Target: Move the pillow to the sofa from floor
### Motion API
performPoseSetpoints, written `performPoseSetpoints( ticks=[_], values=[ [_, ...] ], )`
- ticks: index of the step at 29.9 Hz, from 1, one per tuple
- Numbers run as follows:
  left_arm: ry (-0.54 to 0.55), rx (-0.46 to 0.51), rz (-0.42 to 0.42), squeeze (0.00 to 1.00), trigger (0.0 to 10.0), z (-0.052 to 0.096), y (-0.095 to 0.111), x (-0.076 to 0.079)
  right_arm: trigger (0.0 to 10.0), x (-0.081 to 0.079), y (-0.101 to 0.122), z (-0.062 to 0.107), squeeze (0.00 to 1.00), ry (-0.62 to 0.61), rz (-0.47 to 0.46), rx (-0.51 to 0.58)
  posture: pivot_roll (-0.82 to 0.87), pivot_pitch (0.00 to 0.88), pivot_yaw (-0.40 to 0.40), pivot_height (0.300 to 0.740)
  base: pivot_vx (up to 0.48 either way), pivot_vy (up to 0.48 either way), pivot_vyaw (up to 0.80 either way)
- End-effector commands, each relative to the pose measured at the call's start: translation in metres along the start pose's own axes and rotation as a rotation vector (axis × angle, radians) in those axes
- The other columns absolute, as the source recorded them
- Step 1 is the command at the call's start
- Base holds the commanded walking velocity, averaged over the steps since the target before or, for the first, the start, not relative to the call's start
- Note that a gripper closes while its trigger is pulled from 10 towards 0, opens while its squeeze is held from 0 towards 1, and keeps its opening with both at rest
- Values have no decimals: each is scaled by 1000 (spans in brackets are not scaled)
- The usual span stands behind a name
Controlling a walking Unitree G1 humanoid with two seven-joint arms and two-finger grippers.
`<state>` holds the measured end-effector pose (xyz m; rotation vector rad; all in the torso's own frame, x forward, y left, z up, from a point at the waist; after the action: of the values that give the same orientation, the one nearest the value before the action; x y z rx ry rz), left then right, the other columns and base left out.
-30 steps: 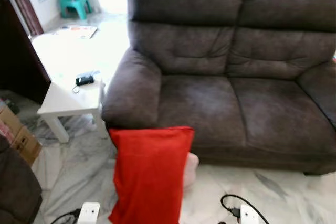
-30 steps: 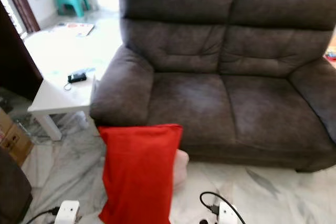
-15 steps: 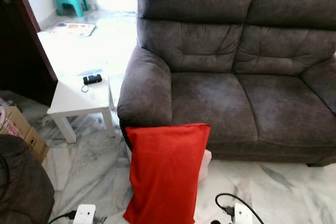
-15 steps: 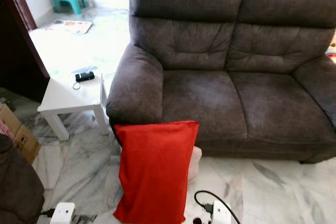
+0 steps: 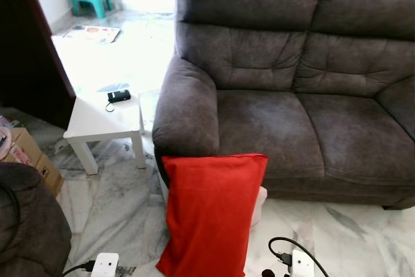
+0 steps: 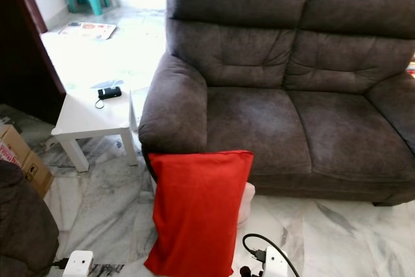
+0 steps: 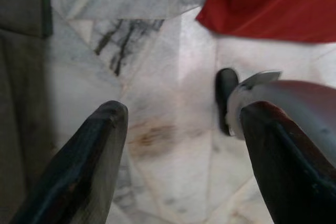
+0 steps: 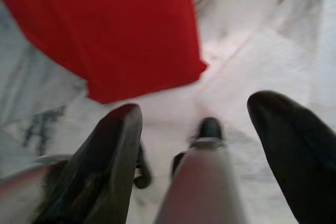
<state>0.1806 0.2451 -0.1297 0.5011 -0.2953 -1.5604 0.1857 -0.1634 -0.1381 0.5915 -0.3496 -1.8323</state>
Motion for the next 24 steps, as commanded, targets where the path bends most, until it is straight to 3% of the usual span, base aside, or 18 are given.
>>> performPoseSetpoints(
  ticks=[1, 4, 17, 19, 21, 23, 24],
  values=[
    [-9, 6, 0, 0, 10000, -1, 4, 6, 10000, 9, 0, 2, 0, -24, -11, 8, 27, 0, -49, 740, 0, 296, 0],
    [-8, 7, -2, 0, 10000, -1, 4, 5, 10000, 9, 0, 2, 0, -24, -13, 9, 29, 0, -48, 740, 0, 284, 0],
    [20, 58, 19, 0, 10000, -1, 10, 2, 10000, 10, 5, 2, 0, -33, -32, 48, 30, 0, -46, 740, 0, 0, 0],
    [102, 170, 84, 0, 10000, 2, 23, -6, 10000, 10, 14, 3, 0, -33, 28, 101, 47, 0, -52, 740, 0, 0, 0],
    [122, 246, 71, 0, 10000, 4, 39, -8, 10000, 4, 40, 1, 0, -16, 39, 182, 49, 0, -53, 740, 0, 0, 0],
    [142, 499, 55, 0, 10000, 15, 110, -12, 10000, -8, 100, 2, 0, 12, 48, 361, 59, 0, -53, 740, 0, 0, 0],
    [146, 571, 51, 0, 10000, 21, 129, -14, 10000, -11, 115, 4, 0, 17, 49, 409, 59, 0, -52, 740, 0, 0, 0]
  ],
)
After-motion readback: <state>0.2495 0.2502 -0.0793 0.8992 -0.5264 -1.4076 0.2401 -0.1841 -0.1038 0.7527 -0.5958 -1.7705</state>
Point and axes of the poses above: a point about 5 cm out from each wrist's last joint towards the gripper, its own z axis pointing back from the gripper into the wrist, its own y axis along the axis of the wrist's last joint, x = y × z, the point moved 5 cm from there along -z, pointing out of the wrist towards the gripper, and after that the axes turned 1 degree about -z, right-handed, at the moved point
